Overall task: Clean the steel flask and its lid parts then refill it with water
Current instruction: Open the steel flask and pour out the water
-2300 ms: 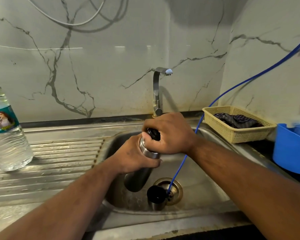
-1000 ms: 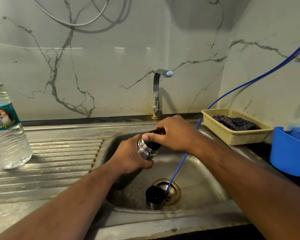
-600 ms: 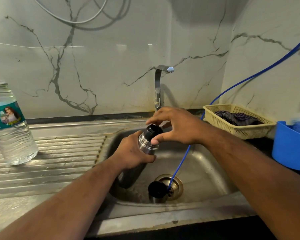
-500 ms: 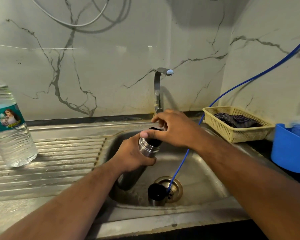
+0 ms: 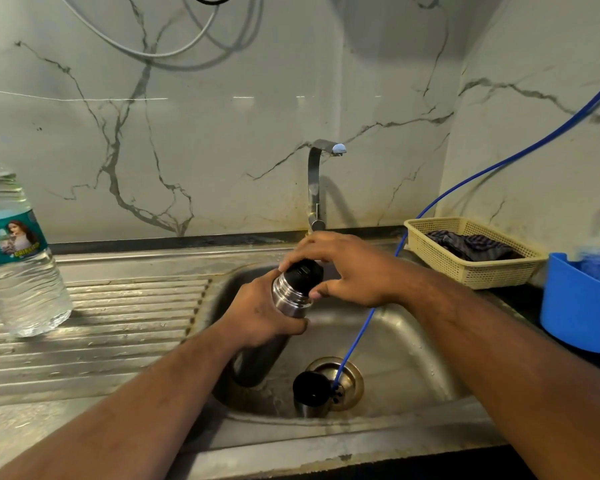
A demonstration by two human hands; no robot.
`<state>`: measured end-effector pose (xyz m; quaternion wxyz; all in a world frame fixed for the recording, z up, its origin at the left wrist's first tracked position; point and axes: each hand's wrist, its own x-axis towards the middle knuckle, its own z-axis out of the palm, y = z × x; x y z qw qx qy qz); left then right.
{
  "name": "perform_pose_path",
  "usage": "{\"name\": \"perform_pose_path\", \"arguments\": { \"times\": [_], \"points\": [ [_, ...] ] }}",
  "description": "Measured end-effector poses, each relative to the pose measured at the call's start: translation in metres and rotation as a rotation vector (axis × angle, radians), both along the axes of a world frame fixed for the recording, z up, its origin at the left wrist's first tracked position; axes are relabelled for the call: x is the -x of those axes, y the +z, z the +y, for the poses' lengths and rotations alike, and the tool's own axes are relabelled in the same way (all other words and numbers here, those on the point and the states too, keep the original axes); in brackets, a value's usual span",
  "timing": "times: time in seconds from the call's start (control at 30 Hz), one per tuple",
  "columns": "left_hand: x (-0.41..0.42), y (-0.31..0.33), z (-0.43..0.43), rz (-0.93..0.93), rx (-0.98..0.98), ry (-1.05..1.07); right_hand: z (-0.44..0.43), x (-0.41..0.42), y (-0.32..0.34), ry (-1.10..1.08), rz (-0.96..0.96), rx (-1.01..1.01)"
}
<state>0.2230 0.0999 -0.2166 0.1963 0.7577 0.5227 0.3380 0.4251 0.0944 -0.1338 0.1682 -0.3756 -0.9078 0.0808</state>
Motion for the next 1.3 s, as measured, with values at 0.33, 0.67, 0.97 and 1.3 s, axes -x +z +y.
{"name": "perform_pose_path", "arguments": {
  "times": [0.33,0.67,0.97,1.3],
  "points": [
    [-0.003,-0.003,0.000,0.034,0.003,0.009,-0.006,0.019,-0.013,-0.353,-0.095,-0.108],
    [0.003,0.001,0.001,-0.043,-0.026,0.107,0.002,-0.020,0.015,-0.161,0.442,0.029],
    [0.006,0.006,-0.001,-0.154,-0.011,0.217,0.035,-0.020,-0.053,-0.424,0.276,0.278],
    [0.008,0.004,0.005,-0.218,-0.015,0.253,0.092,0.043,-0.116,-0.374,-0.580,0.347]
  ]
}}
